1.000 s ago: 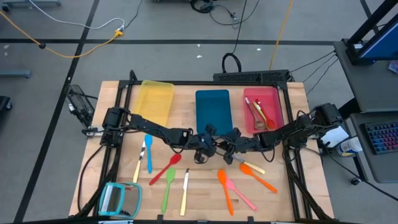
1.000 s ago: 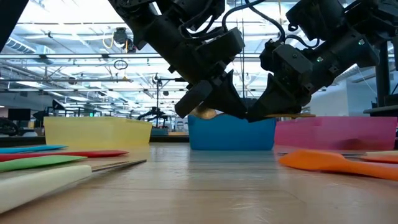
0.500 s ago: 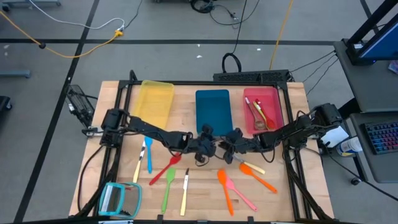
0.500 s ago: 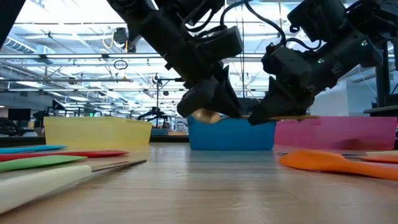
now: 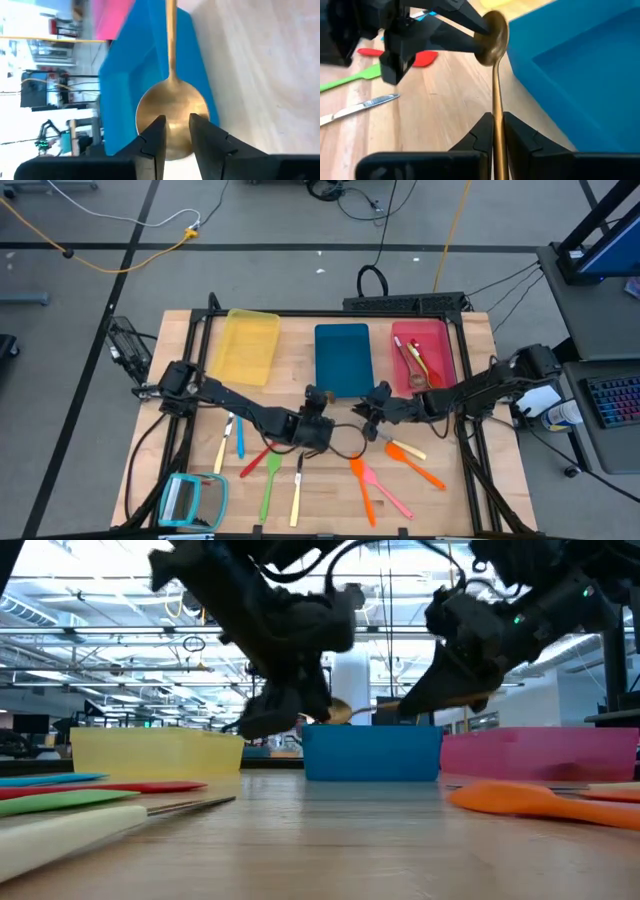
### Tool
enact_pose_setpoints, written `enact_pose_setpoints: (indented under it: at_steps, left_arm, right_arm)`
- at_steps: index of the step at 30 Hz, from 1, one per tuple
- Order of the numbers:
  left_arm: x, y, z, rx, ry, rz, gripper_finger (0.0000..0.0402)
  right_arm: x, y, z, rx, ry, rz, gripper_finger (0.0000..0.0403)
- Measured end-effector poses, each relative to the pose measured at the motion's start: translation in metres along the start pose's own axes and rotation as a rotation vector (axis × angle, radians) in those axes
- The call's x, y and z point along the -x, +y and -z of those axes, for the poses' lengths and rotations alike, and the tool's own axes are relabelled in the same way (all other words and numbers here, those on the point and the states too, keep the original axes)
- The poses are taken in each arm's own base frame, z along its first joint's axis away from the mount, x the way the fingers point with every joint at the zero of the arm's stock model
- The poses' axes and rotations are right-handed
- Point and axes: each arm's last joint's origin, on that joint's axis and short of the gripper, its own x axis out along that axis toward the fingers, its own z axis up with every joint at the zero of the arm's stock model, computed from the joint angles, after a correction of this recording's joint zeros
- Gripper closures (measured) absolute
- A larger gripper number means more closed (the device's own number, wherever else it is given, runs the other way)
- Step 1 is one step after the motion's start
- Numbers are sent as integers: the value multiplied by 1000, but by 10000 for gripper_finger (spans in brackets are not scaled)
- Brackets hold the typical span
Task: Pick & Place Kitchen Items
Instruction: Put the gold serving spoon into the red bin
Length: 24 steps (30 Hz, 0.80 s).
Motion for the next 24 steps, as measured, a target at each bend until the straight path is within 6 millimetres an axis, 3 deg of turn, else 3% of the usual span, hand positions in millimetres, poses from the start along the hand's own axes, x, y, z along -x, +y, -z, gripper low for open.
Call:
enact_pose_setpoints:
  at_steps: [8,13,18,24]
  left_arm:
    - [22,8,15,57,59,56,309]
    - [39,32,21,179,55,57,309]
    - [47,43,27,242,57,76,309]
    - [45,44,27,253,56,110,309]
  right_arm:
    - [37,-11,-19,28,-47,133,381]
    - [60,-22,-25,41,-66,238,382]
    - [79,-36,-21,18,-69,403,382]
    - [98,-60,-10,-114,-113,701,382]
